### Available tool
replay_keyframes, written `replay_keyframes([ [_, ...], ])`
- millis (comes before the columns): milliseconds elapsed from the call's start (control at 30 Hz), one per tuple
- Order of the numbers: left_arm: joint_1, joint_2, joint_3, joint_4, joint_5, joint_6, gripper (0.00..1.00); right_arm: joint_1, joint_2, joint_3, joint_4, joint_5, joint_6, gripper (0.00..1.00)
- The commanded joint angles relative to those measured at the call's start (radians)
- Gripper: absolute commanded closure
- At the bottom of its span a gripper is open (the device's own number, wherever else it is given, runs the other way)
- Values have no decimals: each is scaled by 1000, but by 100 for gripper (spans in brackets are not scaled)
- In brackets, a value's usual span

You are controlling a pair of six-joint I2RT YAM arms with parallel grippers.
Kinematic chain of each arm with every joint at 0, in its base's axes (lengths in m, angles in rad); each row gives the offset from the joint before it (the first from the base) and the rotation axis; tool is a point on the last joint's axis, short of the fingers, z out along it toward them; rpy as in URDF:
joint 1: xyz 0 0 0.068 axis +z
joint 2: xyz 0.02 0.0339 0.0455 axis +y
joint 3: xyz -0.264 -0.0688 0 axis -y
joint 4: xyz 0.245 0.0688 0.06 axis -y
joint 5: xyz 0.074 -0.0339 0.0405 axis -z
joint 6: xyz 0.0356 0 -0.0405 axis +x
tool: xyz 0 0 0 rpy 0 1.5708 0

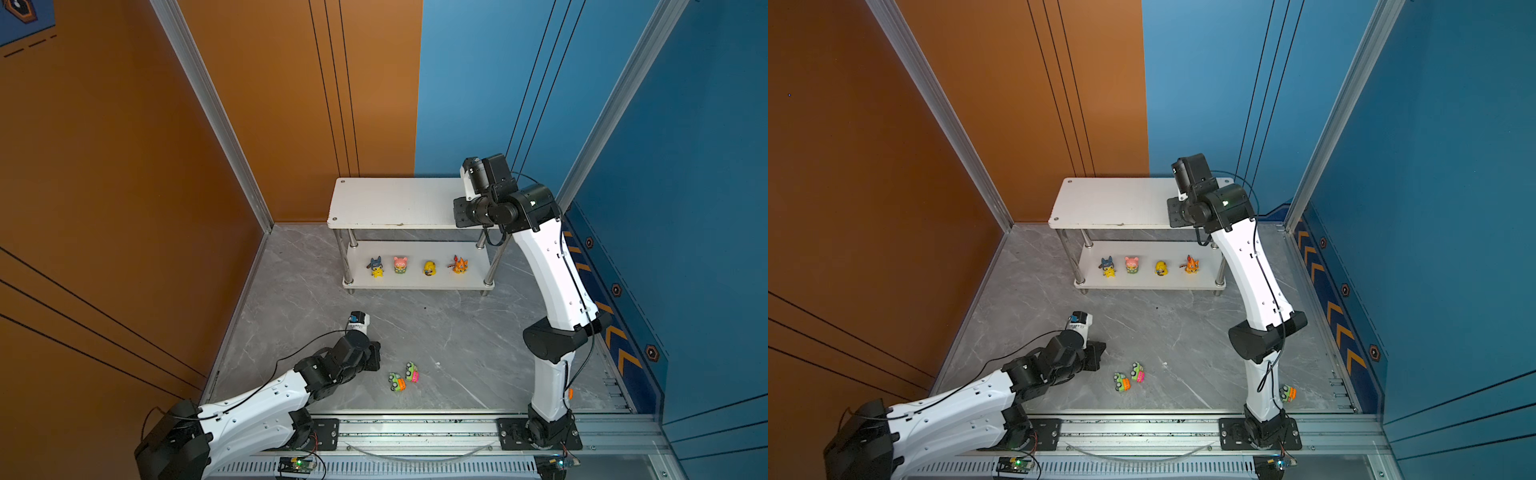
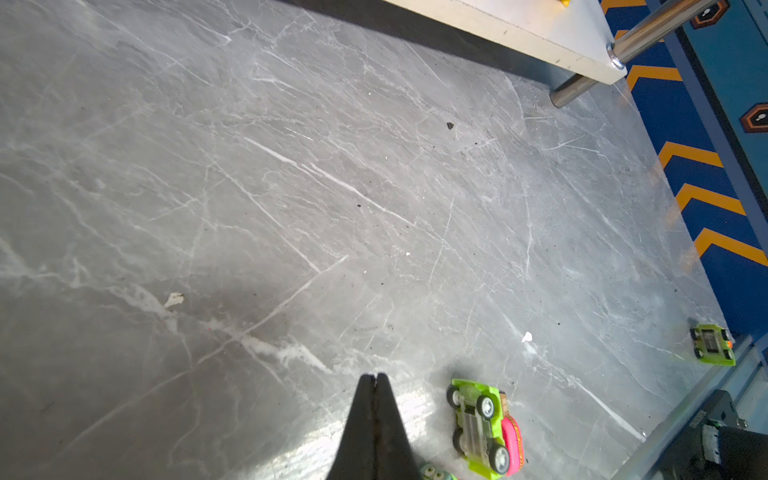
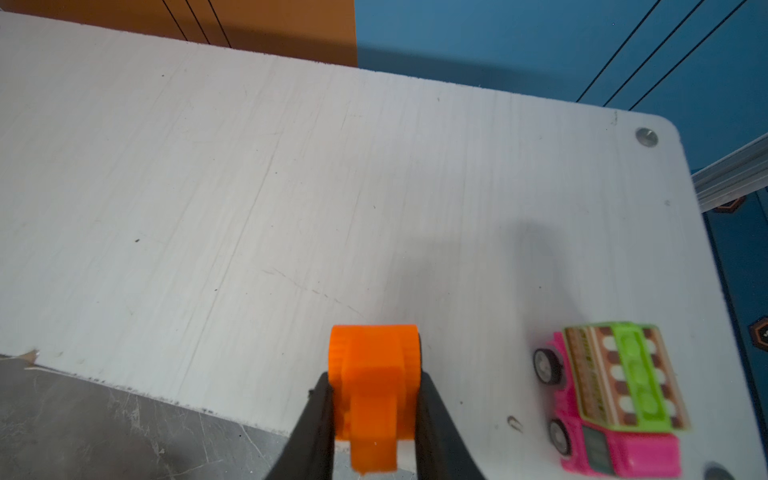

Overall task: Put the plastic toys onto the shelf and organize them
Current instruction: 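Lift the orange car with the right gripper up over the top shelf, then lower the orange car onto the top shelf beside the pink truck, open right gripper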

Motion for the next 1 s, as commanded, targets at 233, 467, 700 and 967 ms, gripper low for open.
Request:
replay_keyframes([
  [233, 3, -2, -20, -11, -4, -6, 93, -2, 29, -23, 15, -36, 30, 86],
  [467, 4, -2, -22, -6, -7, -4, 88, -5, 33, -23, 16, -29, 34, 69],
  [700, 4, 7, -23, 2, -7, -5, 86, -6, 37, -28, 15, -23, 37, 61],
  [967, 5, 10, -25, 5, -7, -6, 86, -6, 35, -29, 16, -32, 38, 69],
])
